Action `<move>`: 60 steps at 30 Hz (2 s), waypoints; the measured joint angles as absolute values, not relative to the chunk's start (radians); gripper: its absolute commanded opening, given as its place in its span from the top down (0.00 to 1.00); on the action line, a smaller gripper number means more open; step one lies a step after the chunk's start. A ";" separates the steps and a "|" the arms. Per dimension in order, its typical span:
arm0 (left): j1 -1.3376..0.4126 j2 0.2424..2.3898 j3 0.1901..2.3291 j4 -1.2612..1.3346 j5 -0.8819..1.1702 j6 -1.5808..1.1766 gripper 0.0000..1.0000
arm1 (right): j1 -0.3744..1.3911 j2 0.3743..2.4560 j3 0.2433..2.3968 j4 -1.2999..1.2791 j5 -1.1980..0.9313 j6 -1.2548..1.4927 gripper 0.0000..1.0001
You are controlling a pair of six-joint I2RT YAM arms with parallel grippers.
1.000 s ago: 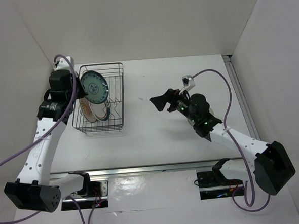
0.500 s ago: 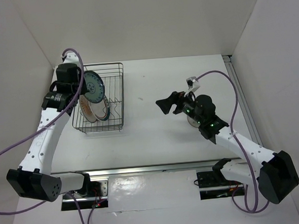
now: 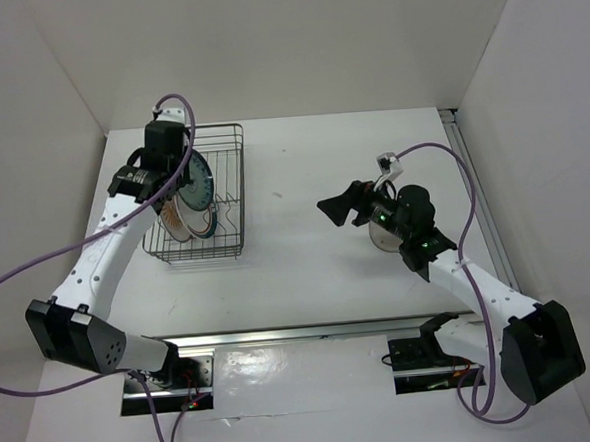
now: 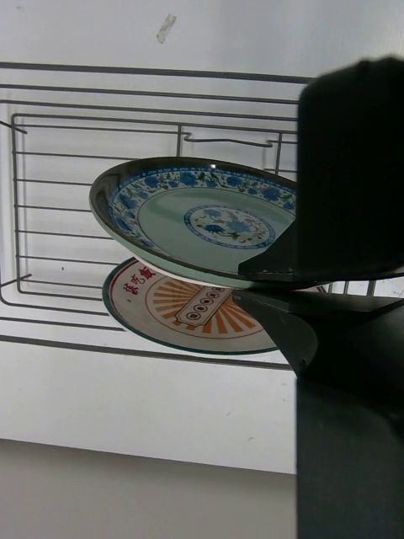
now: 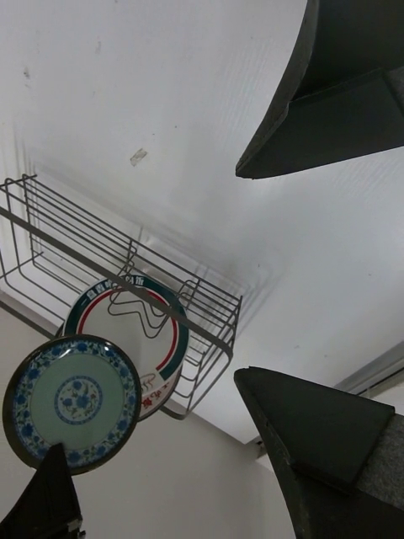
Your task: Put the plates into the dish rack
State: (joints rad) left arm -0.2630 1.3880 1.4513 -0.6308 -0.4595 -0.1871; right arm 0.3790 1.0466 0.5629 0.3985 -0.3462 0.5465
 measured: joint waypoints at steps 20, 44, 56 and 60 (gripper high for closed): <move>-0.300 1.455 1.441 -0.658 -0.593 -0.191 1.00 | 0.345 1.047 0.546 0.411 -0.410 0.560 0.00; -0.368 1.585 1.426 -0.658 -0.627 -0.215 0.50 | 0.307 1.030 0.533 0.412 -0.428 0.568 0.00; -0.372 1.488 1.408 -0.652 -0.509 -0.242 0.00 | 0.283 0.933 0.579 0.084 0.060 0.602 0.00; -0.374 1.345 1.399 -0.634 -0.414 -0.248 0.00 | 0.278 0.948 0.625 -0.105 0.297 0.632 0.00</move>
